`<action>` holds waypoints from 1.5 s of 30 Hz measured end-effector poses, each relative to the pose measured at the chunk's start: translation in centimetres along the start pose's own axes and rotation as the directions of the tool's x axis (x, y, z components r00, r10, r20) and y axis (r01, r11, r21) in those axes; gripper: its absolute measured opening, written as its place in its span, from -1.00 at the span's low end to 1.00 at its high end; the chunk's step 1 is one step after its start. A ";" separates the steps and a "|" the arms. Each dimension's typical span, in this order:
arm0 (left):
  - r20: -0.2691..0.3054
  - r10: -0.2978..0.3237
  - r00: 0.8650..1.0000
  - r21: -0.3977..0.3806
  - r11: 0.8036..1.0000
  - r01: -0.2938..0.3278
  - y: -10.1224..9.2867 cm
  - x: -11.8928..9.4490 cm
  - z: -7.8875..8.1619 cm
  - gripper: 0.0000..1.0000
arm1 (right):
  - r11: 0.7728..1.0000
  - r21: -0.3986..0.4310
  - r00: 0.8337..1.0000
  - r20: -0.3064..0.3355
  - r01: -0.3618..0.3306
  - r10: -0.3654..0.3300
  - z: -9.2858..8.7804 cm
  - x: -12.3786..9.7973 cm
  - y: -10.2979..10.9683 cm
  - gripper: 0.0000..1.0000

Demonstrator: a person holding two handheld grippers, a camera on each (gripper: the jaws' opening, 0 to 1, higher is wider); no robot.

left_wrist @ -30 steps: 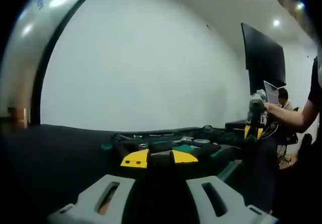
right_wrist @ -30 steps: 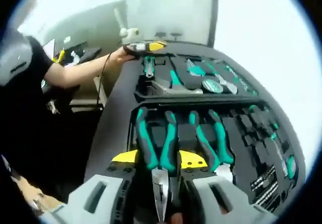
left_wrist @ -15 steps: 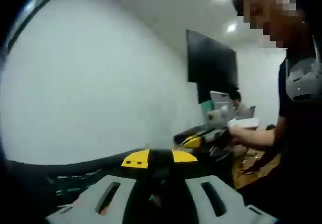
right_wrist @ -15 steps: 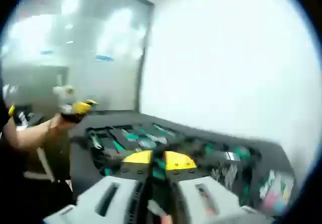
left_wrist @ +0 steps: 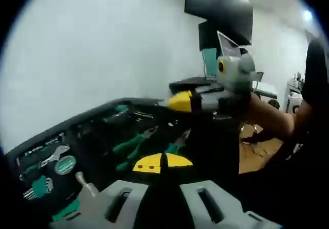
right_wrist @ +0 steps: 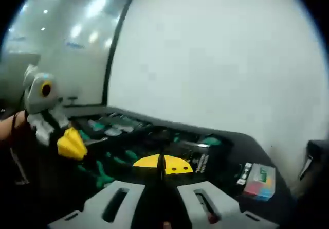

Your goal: Pick up the tools and put them into their designated positions in the toolbox.

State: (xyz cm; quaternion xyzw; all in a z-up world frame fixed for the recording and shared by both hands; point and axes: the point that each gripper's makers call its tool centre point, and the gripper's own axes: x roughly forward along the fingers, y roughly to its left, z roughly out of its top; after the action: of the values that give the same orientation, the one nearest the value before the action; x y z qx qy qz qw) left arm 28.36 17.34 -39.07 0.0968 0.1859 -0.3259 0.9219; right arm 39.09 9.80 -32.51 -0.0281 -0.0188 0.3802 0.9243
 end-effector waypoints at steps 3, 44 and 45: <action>0.022 -0.117 0.993 -0.190 0.975 0.119 0.6 1.3 0.7 -0.96 | 0.999 0.049 1.000 -0.011 -0.012 0.013 -0.6 0.3 -0.8 -1.00; 0.000 -0.202 0.979 -0.159 0.967 0.200 -0.6 -0.6 0.5 -0.86 | 0.988 0.082 0.989 -0.054 -0.133 0.138 -2.6 -0.4 2.4 -0.92; 0.072 -0.211 0.975 -0.185 0.957 0.221 -0.5 -1.2 1.6 -0.86 | 0.982 0.078 0.981 -0.073 -0.173 0.179 -2.5 -0.6 3.7 -0.93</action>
State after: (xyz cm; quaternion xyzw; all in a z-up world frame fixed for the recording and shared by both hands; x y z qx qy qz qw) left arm 27.61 17.20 -37.15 -0.0221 0.2021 -0.4075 0.8903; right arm 36.22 11.94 -35.23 -0.0115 0.0341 0.4595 0.8875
